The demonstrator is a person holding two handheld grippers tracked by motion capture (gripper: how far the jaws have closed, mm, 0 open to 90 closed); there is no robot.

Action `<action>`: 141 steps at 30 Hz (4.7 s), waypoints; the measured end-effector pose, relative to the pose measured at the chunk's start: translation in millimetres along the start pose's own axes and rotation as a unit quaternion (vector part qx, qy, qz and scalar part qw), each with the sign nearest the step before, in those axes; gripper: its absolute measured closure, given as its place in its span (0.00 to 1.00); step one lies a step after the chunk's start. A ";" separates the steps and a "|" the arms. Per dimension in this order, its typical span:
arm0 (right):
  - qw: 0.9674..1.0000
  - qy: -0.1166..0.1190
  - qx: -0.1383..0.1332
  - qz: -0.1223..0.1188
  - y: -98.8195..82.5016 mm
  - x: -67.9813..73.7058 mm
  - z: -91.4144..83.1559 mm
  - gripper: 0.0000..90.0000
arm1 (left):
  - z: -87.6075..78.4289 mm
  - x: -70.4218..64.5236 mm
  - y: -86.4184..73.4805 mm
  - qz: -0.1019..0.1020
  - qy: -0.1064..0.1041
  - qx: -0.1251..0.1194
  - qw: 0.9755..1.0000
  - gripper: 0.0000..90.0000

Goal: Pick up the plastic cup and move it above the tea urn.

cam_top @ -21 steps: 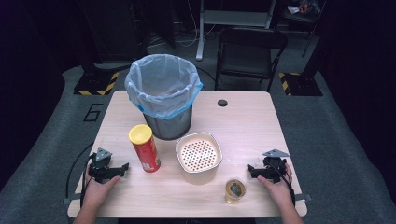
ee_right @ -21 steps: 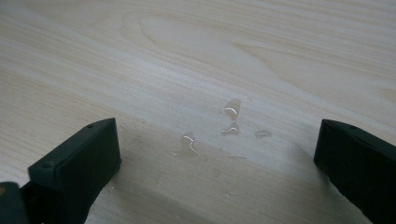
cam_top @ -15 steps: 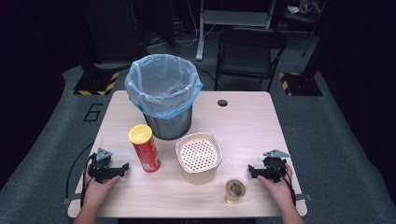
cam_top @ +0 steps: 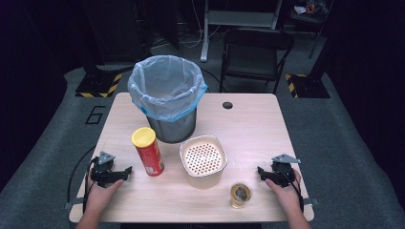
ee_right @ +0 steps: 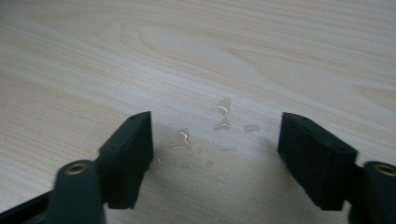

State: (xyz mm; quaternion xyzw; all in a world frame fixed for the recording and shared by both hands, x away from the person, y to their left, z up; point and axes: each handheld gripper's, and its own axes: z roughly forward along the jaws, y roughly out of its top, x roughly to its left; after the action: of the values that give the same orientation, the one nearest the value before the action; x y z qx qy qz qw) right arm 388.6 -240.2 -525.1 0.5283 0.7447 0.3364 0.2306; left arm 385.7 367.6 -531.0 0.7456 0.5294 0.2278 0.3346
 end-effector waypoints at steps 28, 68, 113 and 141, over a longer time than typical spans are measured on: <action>0.989 0.120 -0.046 -0.069 37.9 84.9 -98.9 0.16 | 0.4 -2.5 0.1 -0.004 0.006 -0.002 1.000 0.13; 0.989 0.095 -0.050 -0.097 -6.7 131.9 -88.8 0.14 | 0.0 -2.5 0.8 -0.004 0.004 0.004 1.000 0.13; 0.987 0.090 -0.025 -0.129 3.2 94.1 -73.9 0.29 | 1.9 -2.6 1.0 -0.003 0.007 -0.005 1.000 0.13; 0.997 0.026 -0.051 -0.049 56.0 8.5 -11.8 0.29 | 1.9 -2.2 1.7 -0.001 0.004 -0.002 1.000 0.13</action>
State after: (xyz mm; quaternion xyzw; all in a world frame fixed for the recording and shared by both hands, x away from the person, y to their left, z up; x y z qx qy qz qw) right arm 412.9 -223.2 -475.4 0.4695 0.7575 0.3759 0.2540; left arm 387.4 364.7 -531.0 0.7435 0.5312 0.2310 0.3343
